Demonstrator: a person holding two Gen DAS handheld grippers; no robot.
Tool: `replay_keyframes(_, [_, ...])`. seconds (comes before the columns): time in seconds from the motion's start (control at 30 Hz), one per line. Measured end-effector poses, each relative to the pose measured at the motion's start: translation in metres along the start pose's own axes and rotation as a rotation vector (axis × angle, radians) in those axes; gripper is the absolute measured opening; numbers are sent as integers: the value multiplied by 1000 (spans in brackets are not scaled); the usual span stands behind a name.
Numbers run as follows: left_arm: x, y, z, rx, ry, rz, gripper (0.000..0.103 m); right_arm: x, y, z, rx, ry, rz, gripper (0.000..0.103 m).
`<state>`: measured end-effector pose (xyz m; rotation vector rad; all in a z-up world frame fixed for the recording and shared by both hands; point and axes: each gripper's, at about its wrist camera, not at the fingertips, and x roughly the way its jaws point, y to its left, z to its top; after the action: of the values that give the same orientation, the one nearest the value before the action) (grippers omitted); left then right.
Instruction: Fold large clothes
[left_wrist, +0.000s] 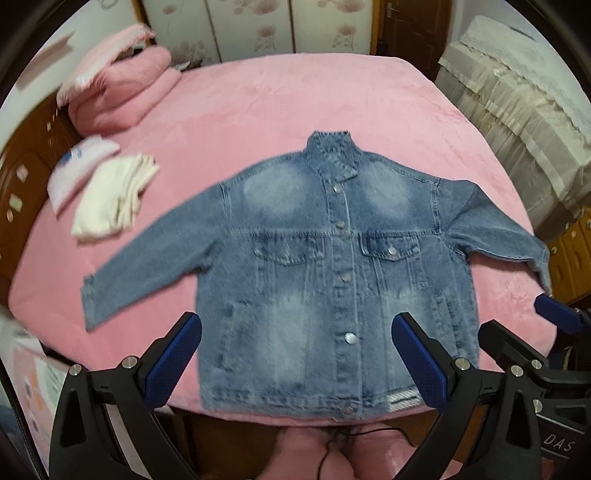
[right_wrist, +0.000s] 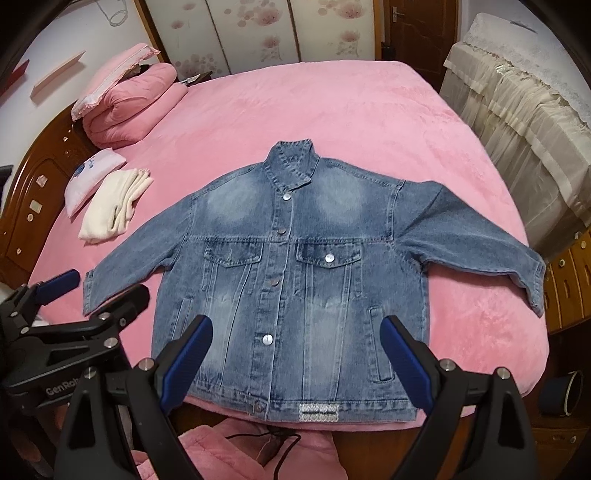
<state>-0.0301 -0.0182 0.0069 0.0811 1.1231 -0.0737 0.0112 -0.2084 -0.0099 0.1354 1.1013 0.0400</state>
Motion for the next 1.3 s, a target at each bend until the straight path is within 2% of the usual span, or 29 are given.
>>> replay_keyframes(0.13, [7,8,-24,-57,38,4,102,9,0,-4,-9,21,55,92])
replay_keyframes(0.23, [7,30,-36,-132,53,4,102,21,11,0,-42,56,90,92])
replay_keyframes(0.43, [2,95,-59,-322,45,25,102,40,72,12,-203,58,169,92])
replay_keyframes(0.6, [13,167,-82,-486,74,14,102,56,141,20,-376,58,225,92])
replay_keyframes(0.7, [23,219,-90,-563,108,10,102,70,186,28,-428,43,214,92])
replay_keyframes(0.93, [56,356,-91,-772,171,-153,102,112,288,37,-505,41,132,92])
replay_keyframes(1.03, [86,413,-86,-864,210,-175,101,127,328,41,-514,33,111,92])
replay_keyframes(1.1, [114,452,-87,-957,249,-193,94,142,355,45,-487,42,120,92])
replay_keyframes(1.17, [144,483,-92,-1046,293,-196,83,161,374,50,-435,99,140,92])
replay_keyframes(1.3, [206,530,-105,-1149,403,-131,70,188,385,52,-276,174,174,92])
